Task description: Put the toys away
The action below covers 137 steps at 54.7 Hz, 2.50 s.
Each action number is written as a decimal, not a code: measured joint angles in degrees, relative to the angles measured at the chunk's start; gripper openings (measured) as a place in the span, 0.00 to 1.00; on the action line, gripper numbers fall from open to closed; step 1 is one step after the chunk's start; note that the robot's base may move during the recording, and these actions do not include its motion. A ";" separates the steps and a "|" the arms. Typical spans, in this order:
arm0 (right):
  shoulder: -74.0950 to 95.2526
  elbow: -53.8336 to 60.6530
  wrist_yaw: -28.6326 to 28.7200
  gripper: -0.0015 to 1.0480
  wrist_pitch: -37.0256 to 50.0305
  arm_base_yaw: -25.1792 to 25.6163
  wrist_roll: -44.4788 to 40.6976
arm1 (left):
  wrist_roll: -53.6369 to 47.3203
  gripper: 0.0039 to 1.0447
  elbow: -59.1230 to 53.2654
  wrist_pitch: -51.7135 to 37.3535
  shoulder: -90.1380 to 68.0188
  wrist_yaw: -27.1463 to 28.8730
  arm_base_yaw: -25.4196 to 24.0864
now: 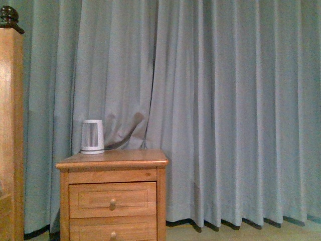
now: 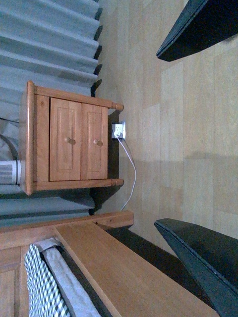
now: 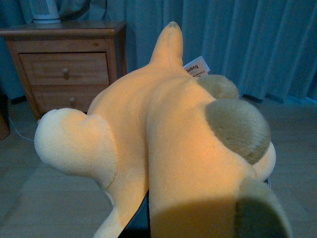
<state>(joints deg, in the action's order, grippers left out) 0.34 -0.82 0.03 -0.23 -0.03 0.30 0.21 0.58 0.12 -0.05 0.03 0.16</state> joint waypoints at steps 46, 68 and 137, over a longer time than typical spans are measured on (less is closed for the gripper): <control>0.00 0.00 0.02 0.07 0.00 0.00 0.00 | 0.02 0.94 0.00 0.00 0.02 0.00 0.00; 0.04 0.00 0.50 0.07 0.00 -0.02 -0.02 | 0.02 0.94 0.00 0.02 0.02 0.35 -0.11; 0.02 0.00 0.00 0.07 0.00 0.00 -0.02 | 0.02 0.94 0.00 0.02 0.04 0.13 -0.02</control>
<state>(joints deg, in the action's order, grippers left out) 0.36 -0.82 0.03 -0.23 -0.03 0.27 0.23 0.58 0.14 -0.01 0.16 0.14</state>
